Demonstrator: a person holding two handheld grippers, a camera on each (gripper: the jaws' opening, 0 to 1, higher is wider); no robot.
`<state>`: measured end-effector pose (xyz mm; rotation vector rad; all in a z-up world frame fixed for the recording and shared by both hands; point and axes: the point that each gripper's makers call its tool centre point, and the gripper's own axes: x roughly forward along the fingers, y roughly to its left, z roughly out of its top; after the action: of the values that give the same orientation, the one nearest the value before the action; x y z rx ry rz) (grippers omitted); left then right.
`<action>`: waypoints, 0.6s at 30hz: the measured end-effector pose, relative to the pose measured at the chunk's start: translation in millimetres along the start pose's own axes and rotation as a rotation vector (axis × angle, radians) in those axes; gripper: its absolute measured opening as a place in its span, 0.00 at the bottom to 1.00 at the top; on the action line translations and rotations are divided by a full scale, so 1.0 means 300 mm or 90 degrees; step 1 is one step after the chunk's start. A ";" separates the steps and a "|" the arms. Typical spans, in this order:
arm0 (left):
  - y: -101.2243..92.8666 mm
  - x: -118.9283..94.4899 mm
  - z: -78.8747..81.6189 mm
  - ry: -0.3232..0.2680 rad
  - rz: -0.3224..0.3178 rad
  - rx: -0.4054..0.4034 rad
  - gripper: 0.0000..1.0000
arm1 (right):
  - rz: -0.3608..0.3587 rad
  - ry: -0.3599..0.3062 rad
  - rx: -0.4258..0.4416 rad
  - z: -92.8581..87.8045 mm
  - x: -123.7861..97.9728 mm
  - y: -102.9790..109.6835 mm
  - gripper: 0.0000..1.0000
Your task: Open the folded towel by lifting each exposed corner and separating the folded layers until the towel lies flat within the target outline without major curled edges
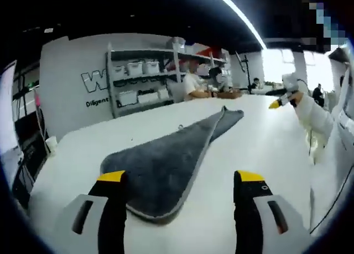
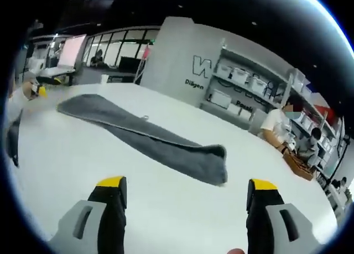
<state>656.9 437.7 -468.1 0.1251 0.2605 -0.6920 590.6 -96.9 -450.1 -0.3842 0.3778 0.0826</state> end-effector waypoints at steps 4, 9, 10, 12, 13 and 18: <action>-0.008 -0.015 -0.036 0.036 0.038 -0.022 0.95 | -0.010 0.024 -0.030 -0.005 0.043 -0.036 0.89; -0.045 -0.030 -0.050 0.028 0.031 -0.053 0.99 | -0.019 0.039 -0.064 -0.003 0.121 -0.087 0.87; -0.052 -0.031 -0.051 0.025 0.030 -0.056 0.99 | -0.019 0.039 -0.069 0.001 0.140 -0.098 0.84; -0.060 -0.034 -0.055 0.023 0.029 -0.060 0.99 | -0.020 0.035 -0.077 0.015 0.172 -0.115 0.78; -0.063 -0.035 -0.056 0.022 0.027 -0.060 0.99 | -0.023 0.030 -0.083 0.024 0.187 -0.124 0.75; -0.078 -0.042 -0.072 0.011 0.023 -0.071 1.00 | -0.041 0.014 -0.161 0.090 0.324 -0.197 0.73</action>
<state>628.4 431.8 -485.8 0.0289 0.3124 -0.6386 698.8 -140.4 -442.7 -0.6468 0.3768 0.0630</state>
